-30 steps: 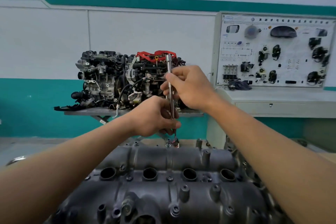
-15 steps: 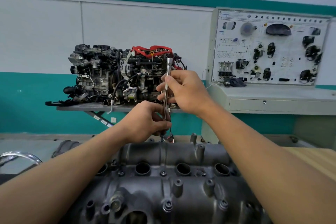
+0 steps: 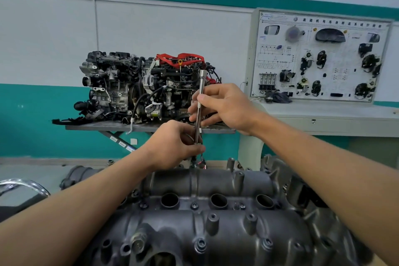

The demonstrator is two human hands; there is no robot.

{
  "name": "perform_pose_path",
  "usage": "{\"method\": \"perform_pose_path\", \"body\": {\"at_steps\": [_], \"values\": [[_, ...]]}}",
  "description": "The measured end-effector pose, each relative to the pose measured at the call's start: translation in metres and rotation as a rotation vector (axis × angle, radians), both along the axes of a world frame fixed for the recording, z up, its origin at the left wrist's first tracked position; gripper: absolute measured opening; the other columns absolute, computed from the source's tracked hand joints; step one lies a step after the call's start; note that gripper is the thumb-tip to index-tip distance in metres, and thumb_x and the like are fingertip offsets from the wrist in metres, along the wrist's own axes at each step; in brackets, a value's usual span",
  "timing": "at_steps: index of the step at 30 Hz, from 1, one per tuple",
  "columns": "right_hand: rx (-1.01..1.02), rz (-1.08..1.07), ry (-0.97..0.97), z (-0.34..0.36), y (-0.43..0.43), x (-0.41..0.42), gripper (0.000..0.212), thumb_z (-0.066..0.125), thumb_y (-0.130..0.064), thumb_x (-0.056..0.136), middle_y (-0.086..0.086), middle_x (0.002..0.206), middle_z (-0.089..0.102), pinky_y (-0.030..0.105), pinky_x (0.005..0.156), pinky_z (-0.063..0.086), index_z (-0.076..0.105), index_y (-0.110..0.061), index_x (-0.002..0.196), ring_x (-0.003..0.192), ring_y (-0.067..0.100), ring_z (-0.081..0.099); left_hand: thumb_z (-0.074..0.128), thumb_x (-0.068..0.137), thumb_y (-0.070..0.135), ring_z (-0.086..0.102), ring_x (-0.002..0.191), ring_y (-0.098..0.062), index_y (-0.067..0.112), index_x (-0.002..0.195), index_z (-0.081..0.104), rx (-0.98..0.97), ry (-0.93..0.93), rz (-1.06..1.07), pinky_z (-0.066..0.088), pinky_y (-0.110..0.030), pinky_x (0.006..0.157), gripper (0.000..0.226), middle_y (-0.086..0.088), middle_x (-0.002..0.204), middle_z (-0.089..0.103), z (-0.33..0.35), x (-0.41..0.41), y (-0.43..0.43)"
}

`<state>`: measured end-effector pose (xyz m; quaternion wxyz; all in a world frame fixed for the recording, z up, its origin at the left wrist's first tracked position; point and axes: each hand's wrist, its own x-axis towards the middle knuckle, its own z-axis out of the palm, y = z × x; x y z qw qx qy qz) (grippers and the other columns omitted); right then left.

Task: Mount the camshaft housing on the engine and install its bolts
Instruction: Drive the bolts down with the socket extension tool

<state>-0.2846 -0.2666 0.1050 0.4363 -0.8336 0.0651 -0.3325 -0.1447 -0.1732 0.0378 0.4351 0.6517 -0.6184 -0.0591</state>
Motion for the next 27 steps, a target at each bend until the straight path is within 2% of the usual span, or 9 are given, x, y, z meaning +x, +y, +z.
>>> {"method": "perform_pose_path", "body": {"at_steps": [3, 5, 12, 16, 19, 24, 27], "values": [[-0.003, -0.008, -0.045, -0.006, -0.005, -0.005, 0.014, 0.051, -0.009, 0.102, 0.010, 0.088, 0.074, 0.033, 0.064, 0.061, 0.064, -0.006, 0.099, 0.082, 0.025, 0.074, 0.082, 0.079, 0.029, 0.070, 0.060, -0.008, 0.014, 0.080, 0.073, -0.123, 0.042, 0.057, 0.055, -0.025, 0.056, 0.018, 0.000, 0.070, 0.076, 0.001, -0.005, 0.001], [0.012, -0.007, -0.064, -0.006, -0.008, -0.007, 0.014, 0.052, -0.009, 0.101, 0.014, 0.092, 0.074, 0.033, 0.064, 0.061, 0.065, -0.004, 0.101, 0.082, 0.025, 0.074, 0.083, 0.078, 0.028, 0.067, 0.055, -0.003, 0.015, 0.078, 0.073, -0.214, 0.101, 0.072, 0.053, -0.018, 0.054, 0.017, 0.003, 0.066, 0.075, 0.002, -0.008, 0.001], [0.000, 0.016, -0.071, -0.009, -0.009, -0.004, 0.015, 0.054, -0.012, 0.101, 0.005, 0.086, 0.076, 0.029, 0.061, 0.060, 0.067, -0.012, 0.096, 0.082, 0.022, 0.075, 0.085, 0.076, 0.025, 0.066, 0.056, -0.006, 0.013, 0.076, 0.073, -0.293, 0.103, 0.115, 0.057, -0.024, 0.057, 0.017, -0.004, 0.068, 0.074, 0.001, -0.013, 0.001], [-0.056, 0.013, -0.100, -0.011, -0.009, -0.005, 0.014, 0.059, -0.014, 0.098, 0.003, 0.084, 0.077, 0.028, 0.057, 0.059, 0.071, -0.013, 0.090, 0.079, 0.017, 0.074, 0.080, 0.083, 0.022, 0.070, 0.066, -0.023, 0.012, 0.080, 0.072, -0.287, 0.102, 0.098, 0.060, -0.043, 0.067, 0.013, -0.007, 0.072, 0.075, 0.000, -0.013, 0.001], [-0.076, -0.005, -0.115, -0.012, -0.008, -0.003, 0.013, 0.063, -0.015, 0.096, 0.003, 0.083, 0.077, 0.028, 0.054, 0.058, 0.072, -0.016, 0.088, 0.076, 0.016, 0.074, 0.073, 0.088, 0.017, 0.070, 0.075, -0.032, 0.012, 0.081, 0.073, -0.292, 0.073, 0.067, 0.058, -0.049, 0.071, 0.009, -0.009, 0.075, 0.075, 0.000, -0.014, 0.002], [-0.058, -0.019, -0.100, -0.010, -0.006, -0.004, 0.017, 0.059, -0.017, 0.099, 0.001, 0.085, 0.076, 0.032, 0.056, 0.056, 0.072, -0.015, 0.088, 0.077, 0.018, 0.072, 0.063, 0.094, 0.010, 0.074, 0.077, -0.014, 0.016, 0.086, 0.073, -0.242, 0.065, 0.024, 0.061, -0.031, 0.077, 0.015, -0.002, 0.080, 0.077, 0.000, -0.015, 0.002], [-0.030, -0.019, -0.099, -0.010, -0.006, -0.003, 0.018, 0.055, -0.016, 0.100, 0.001, 0.086, 0.076, 0.031, 0.055, 0.055, 0.070, -0.014, 0.092, 0.076, 0.017, 0.070, 0.057, 0.098, 0.008, 0.073, 0.079, -0.010, 0.015, 0.089, 0.072, -0.201, 0.101, -0.015, 0.060, -0.027, 0.079, 0.019, -0.004, 0.084, 0.077, 0.001, -0.015, 0.003]]}}
